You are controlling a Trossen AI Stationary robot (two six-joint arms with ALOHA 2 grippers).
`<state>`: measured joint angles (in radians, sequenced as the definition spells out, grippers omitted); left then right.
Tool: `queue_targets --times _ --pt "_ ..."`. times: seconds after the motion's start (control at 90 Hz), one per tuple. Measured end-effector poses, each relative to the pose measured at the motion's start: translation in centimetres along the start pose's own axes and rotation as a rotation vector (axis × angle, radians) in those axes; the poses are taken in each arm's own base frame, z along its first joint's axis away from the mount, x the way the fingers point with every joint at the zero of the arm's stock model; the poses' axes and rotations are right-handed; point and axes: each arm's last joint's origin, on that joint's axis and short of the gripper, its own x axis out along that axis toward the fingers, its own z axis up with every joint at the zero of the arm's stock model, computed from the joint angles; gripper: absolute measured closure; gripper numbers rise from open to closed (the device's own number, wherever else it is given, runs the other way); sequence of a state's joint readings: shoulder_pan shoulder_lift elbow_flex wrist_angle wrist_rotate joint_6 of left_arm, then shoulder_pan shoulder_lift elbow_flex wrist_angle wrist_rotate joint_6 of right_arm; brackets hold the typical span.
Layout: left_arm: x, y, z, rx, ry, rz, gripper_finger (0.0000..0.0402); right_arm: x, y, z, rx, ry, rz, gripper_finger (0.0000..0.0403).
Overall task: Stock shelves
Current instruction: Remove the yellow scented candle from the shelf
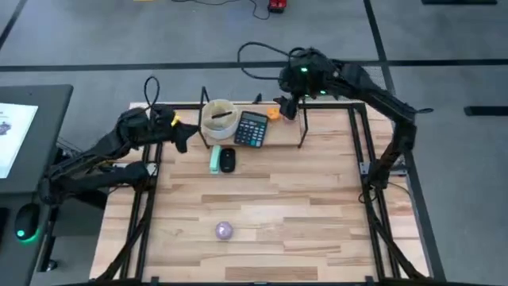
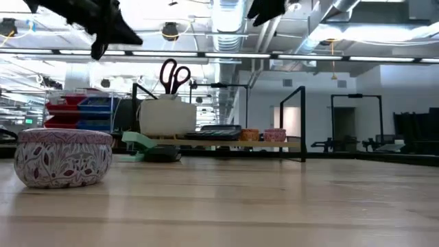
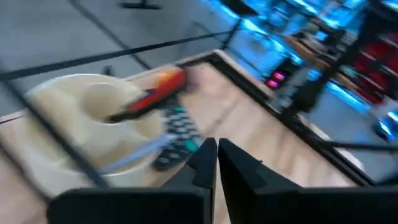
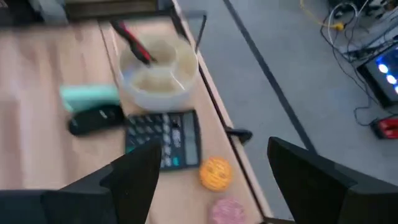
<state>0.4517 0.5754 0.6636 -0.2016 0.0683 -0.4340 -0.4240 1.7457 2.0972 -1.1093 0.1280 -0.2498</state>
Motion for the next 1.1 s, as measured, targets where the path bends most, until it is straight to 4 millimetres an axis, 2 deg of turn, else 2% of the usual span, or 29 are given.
queue_targets --times 0.278,0.444,0.611,0.878,1.1 --pt "0.3 -3.5 -1.0 0.077 0.004 -0.169 0.0402 7.2 -1.1 -1.2 -0.207 0.165 0.074 0.0121" --pt "1.3 -5.1 -2.3 0.076 0.060 -0.159 0.0402 11.2 -1.4 -2.6 -0.222 0.249 0.201 0.0121" --pt "2.9 -6.8 -3.5 0.098 0.107 -0.096 0.0402 14.6 -2.3 -4.5 -0.190 0.367 0.237 0.0121" --pt "5.4 -9.6 -3.7 0.122 0.133 -0.031 0.0402 18.0 -3.2 -6.0 -0.174 0.447 0.212 0.0121" --pt "6.9 -11.0 -3.8 0.135 0.161 -0.030 0.0402 19.5 -3.7 -6.8 -0.210 0.470 0.207 0.0121"
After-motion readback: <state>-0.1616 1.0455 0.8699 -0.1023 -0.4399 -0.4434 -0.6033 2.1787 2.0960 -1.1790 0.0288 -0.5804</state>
